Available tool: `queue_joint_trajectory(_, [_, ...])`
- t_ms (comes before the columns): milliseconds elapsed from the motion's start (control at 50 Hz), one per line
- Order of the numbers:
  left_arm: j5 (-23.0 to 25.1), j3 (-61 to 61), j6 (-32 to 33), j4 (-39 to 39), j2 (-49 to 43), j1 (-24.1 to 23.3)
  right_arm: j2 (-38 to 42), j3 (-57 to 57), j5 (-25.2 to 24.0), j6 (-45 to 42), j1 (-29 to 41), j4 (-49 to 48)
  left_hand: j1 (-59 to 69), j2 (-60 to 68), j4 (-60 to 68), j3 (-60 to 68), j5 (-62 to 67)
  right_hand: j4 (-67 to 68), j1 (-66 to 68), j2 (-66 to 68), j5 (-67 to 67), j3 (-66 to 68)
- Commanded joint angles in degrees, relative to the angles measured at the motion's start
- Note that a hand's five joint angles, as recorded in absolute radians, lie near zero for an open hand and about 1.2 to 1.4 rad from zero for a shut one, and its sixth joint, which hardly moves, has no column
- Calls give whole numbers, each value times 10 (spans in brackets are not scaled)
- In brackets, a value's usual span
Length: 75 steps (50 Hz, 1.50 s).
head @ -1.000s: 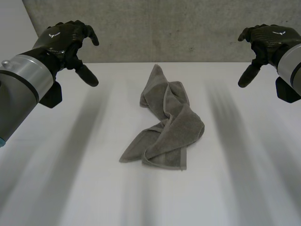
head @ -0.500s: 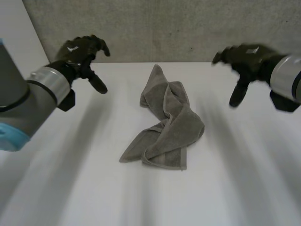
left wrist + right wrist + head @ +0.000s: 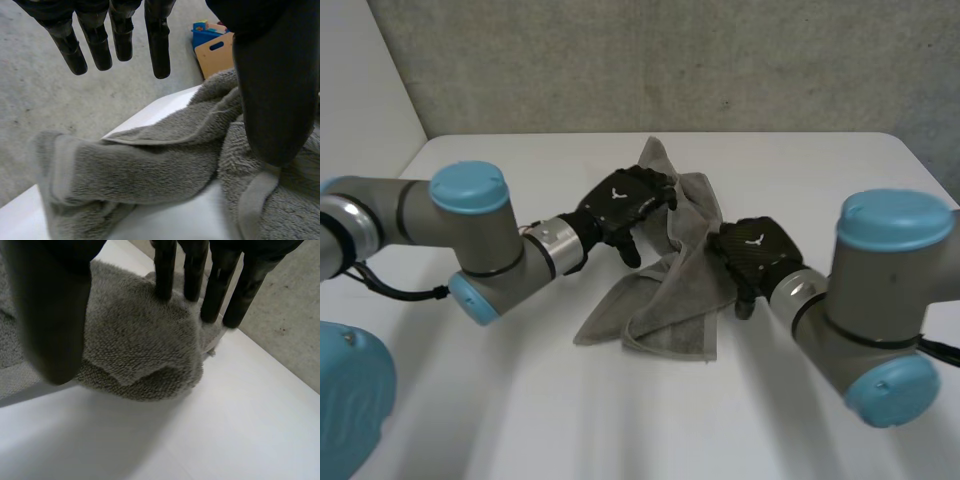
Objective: Fold the towel.
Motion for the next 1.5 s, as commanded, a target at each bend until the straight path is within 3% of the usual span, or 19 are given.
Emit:
queue_joint_trajectory(20, [-2, 21, -1, 0, -27, -23, 33, -11, 11, -1, 17, -26, 47, 53, 47, 53, 52, 245, 244, 248, 239, 244])
queue_joint_trajectory(60, [-3, 27, 0, 1, -34, -30, 32, -10, 9, -1, 19, -29, 74, 80, 74, 80, 79, 457, 457, 460, 451, 456])
queue_joint_trajectory(80, [-3, 27, 0, 1, -34, -30, 32, -10, 9, -1, 19, -29, 74, 80, 74, 80, 79, 458, 458, 462, 453, 457])
queue_joint_trajectory(100, [-3, 30, 0, 1, -36, -31, 27, -8, 5, -1, 18, -28, 84, 90, 84, 90, 89, 544, 544, 548, 539, 543])
queue_joint_trajectory(300, [-5, 61, 0, 3, -54, -39, -27, 46, -10, -23, 0, -13, 101, 107, 101, 107, 106, 545, 545, 548, 539, 544])
queue_joint_trajectory(420, [-4, 76, 0, 3, -65, -50, -37, 79, -45, -58, -62, -11, 104, 110, 104, 110, 109, 545, 545, 548, 539, 544])
queue_joint_trajectory(500, [-4, 78, 0, 3, -71, -60, -38, 85, -55, -70, -67, -11, 160, 166, 160, 166, 165, 545, 545, 548, 539, 544])
queue_joint_trajectory(540, [-4, 78, 0, 4, -74, -71, -38, 86, -56, -73, -69, -8, 260, 266, 260, 266, 265, 545, 545, 548, 539, 544])
queue_joint_trajectory(720, [-4, 77, 0, 4, -82, -87, -39, 83, -57, -69, -64, -8, 279, 285, 279, 285, 284, 545, 545, 548, 539, 544])
queue_joint_trajectory(780, [-4, 78, 0, 4, -81, -87, -39, 85, -56, -69, -64, -8, 276, 282, 276, 282, 281, 472, 471, 475, 466, 471])
queue_joint_trajectory(840, [-4, 78, 0, 4, -77, -88, -37, 86, -56, -69, -65, -8, 276, 282, 276, 282, 281, 279, 279, 282, 273, 278])
queue_joint_trajectory(920, [-4, 80, 0, 7, -76, -89, -37, 87, -55, -69, -65, -8, 296, 302, 296, 302, 301, 191, 190, 194, 185, 190])
queue_joint_trajectory(980, [-5, 85, 0, 10, -81, -92, -40, 86, -52, -70, -67, -7, 567, 573, 567, 573, 572, 77, 77, 80, 71, 76])
queue_joint_trajectory(1040, [-9, 87, 0, 11, -83, -92, -42, 86, -52, -66, -71, -6, 645, 651, 645, 652, 651, -6, -6, -2, -11, -7])
queue_joint_trajectory(1180, [-16, 87, 30, 10, -71, -93, -98, 92, -53, -54, -69, 10, 646, 651, 645, 652, 651, -50, -50, -46, -55, -51])
queue_joint_trajectory(1300, [-59, 75, 47, 3, -23, -93, -143, 94, -58, 46, -67, -6, 646, 651, 645, 652, 651, -43, -43, -40, -49, -44])
queue_joint_trajectory(1380, [-101, 29, 47, -9, 32, -88, -135, 92, -56, 102, -57, -20, 646, 651, 645, 652, 651, -29, -30, -26, -35, -31])
queue_joint_trajectory(1500, [-125, -38, 49, -10, 88, -82, -69, 77, -49, 100, -5, -30, 646, 651, 645, 652, 651, 11, 10, 14, 5, 10])
